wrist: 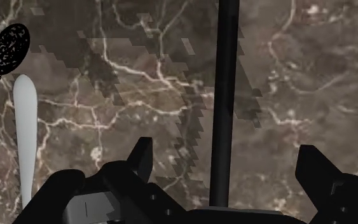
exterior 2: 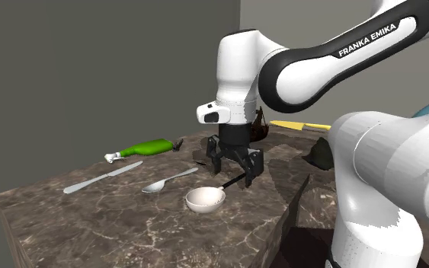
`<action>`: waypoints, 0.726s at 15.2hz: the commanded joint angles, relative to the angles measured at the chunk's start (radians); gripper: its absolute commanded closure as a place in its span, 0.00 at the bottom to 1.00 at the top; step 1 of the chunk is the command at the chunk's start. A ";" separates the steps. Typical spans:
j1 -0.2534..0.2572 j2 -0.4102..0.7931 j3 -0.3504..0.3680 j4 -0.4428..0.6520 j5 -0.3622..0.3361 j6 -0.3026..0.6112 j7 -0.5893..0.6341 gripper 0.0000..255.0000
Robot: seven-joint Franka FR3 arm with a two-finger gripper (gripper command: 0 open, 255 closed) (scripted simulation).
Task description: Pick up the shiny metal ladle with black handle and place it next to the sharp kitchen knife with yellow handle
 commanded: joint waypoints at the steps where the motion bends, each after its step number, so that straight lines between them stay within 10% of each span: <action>1: -0.004 0.030 -0.025 -0.011 -0.027 0.042 0.006 0.00; 9: -0.004 0.039 -0.032 -0.014 -0.034 0.054 0.008 0.00; 10: -0.004 0.039 -0.032 -0.014 -0.034 0.054 0.008 1.00; 11: -0.004 0.039 -0.032 -0.014 -0.034 0.054 0.008 1.00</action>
